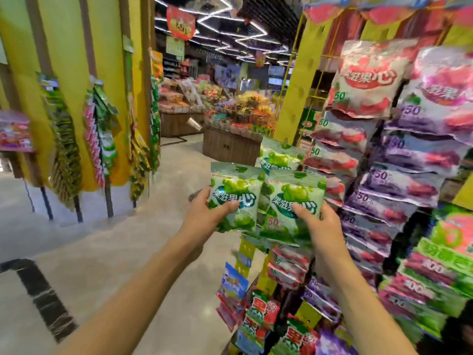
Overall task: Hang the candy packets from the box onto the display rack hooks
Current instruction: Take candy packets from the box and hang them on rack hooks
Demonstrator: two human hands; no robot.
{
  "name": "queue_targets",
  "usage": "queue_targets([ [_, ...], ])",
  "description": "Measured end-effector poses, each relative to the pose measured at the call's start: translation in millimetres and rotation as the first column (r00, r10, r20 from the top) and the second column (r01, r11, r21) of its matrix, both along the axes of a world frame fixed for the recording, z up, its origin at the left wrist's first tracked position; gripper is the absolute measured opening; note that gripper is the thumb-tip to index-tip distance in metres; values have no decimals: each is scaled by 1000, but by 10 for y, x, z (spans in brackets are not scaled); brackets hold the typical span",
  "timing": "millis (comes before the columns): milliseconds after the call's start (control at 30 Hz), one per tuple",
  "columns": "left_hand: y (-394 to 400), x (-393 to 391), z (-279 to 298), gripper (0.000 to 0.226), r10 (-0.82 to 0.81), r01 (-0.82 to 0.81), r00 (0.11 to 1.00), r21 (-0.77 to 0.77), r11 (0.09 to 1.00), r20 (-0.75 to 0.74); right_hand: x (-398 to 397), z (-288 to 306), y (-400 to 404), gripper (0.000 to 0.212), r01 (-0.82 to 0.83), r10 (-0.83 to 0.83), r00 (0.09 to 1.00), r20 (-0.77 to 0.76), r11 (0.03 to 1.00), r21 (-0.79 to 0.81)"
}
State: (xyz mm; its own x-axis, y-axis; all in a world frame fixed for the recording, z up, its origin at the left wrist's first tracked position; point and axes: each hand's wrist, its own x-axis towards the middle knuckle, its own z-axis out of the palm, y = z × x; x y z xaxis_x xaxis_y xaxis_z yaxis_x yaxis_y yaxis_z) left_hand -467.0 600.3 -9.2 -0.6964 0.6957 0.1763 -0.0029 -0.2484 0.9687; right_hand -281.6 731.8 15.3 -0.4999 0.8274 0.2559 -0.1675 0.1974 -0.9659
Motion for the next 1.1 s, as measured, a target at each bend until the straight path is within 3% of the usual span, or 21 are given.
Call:
queue_targets([
  [233, 543, -400, 221, 26, -224, 226, 971, 27, 974, -79, -60, 160, -26, 20, 201, -202, 979, 15, 979, 32],
  [500, 1074, -341, 513, 27, -346, 352, 933, 38, 935, -101, 236, 420, 17, 17, 359, -363, 932, 23, 929, 94],
  [567, 1154, -336, 631, 43, -347, 355, 930, 60, 933, -121, 276, 496, 60, 18, 385, -389, 921, 13, 916, 117],
  [633, 1222, -324, 711, 79, -340, 351, 927, 48, 935, -158, 300, 573, 86, 19, 396, -399, 917, -4, 909, 128],
  [667, 1263, -322, 739, 80, -351, 365, 920, 51, 930, -172, 312, 605, 100, 20, 399, -401, 916, -11, 907, 135],
  [733, 1307, -298, 817, 39, -357, 370, 919, 52, 928, -171, 325, 662, 112, 19, 408, -409, 912, -23, 902, 144],
  [767, 1348, -304, 852, 30, -344, 358, 923, 56, 932, -171, 326, 680, 118, 18, 411, -412, 911, -28, 900, 147],
  [867, 1435, -352, 990, 41, -304, 324, 934, 88, 942, -188, 328, 698, 132, 17, 414, -413, 910, -34, 899, 142],
  [1033, 1523, -404, 1235, 34, -317, 341, 925, 93, 935, -207, 342, 699, 161, 16, 414, -411, 910, -47, 899, 145],
  [1100, 1537, -413, 1282, 57, -301, 327, 928, 89, 941, -220, 348, 698, 171, 14, 416, -414, 909, -47, 896, 152],
])
